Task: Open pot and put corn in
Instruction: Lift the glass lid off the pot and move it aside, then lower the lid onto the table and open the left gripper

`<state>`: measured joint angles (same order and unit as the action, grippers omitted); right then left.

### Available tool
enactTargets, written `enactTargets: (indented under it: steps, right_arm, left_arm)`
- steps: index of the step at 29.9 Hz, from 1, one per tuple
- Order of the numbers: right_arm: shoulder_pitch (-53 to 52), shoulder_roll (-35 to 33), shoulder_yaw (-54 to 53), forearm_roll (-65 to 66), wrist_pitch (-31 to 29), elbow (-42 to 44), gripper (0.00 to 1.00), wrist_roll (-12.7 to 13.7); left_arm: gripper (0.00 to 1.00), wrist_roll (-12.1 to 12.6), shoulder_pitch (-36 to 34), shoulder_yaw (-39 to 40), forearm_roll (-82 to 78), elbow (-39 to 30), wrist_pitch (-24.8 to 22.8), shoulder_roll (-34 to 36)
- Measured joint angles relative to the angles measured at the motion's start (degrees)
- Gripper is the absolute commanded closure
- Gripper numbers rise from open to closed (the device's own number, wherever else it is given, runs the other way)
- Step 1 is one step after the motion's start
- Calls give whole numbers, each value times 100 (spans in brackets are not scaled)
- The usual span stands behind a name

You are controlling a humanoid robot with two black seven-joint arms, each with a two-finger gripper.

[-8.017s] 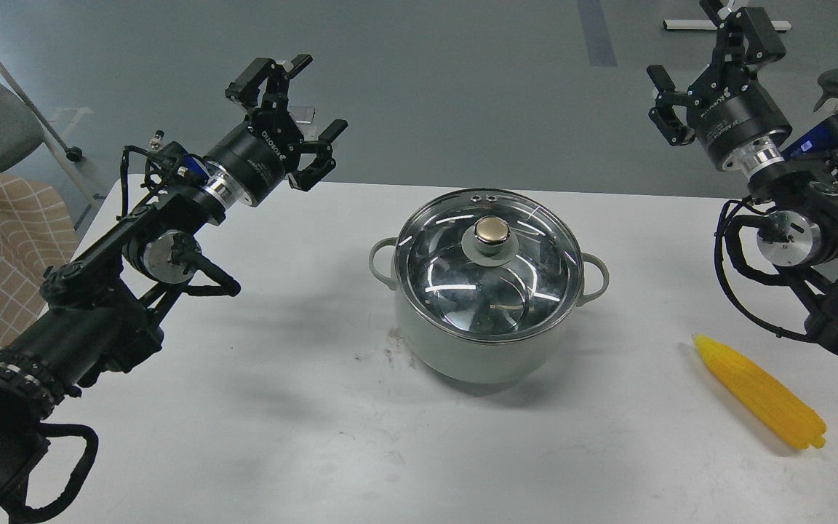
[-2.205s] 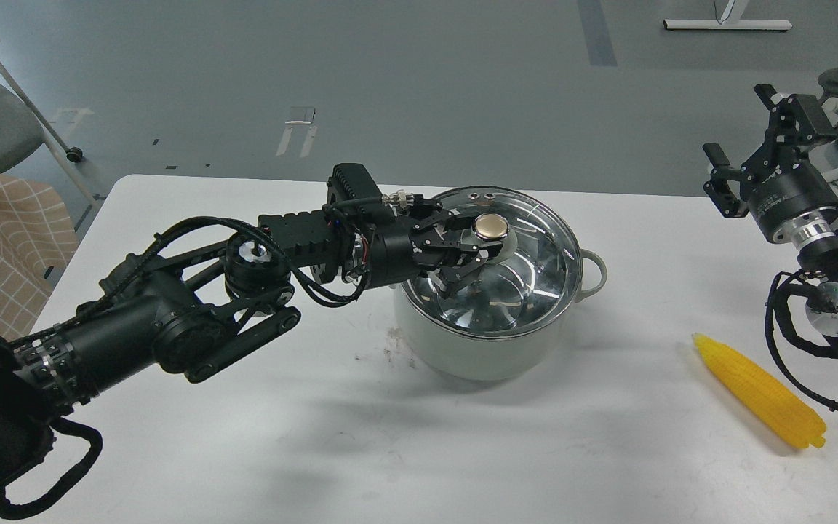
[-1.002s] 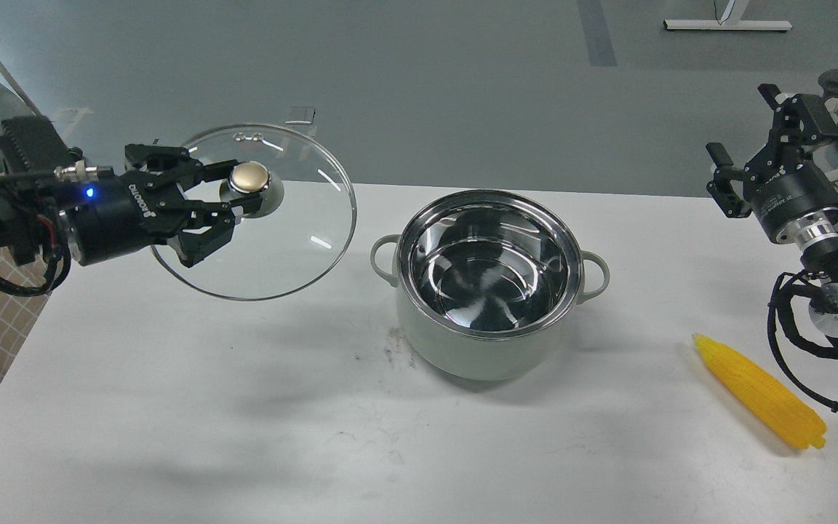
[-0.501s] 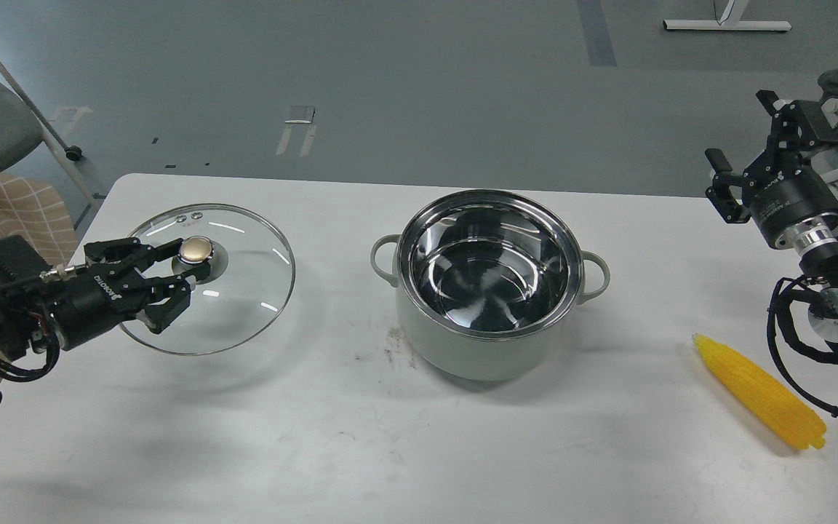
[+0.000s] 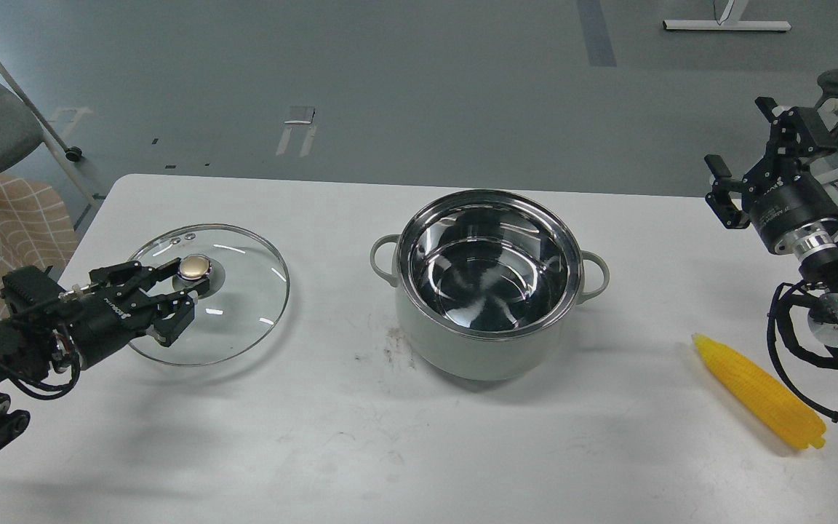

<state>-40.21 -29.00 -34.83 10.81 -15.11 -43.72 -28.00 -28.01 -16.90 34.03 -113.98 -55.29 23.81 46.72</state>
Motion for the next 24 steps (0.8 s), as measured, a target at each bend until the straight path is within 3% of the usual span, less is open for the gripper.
enactTargets:
  steps: [11,21,24]
  right_arm:
    - [57,-7,-6,0,0,-57,0,0]
    - [83,-10,-6,0,0,-96,0,0]
    - [91,-10,-6,0,0,-102,0,0]
  left_arm:
    - [76,1,186,5,120,141,46,-103]
    - [60,2,196,-7,399,202,70,-230]
    - [60,2,196,-10,410,210,71,-282]
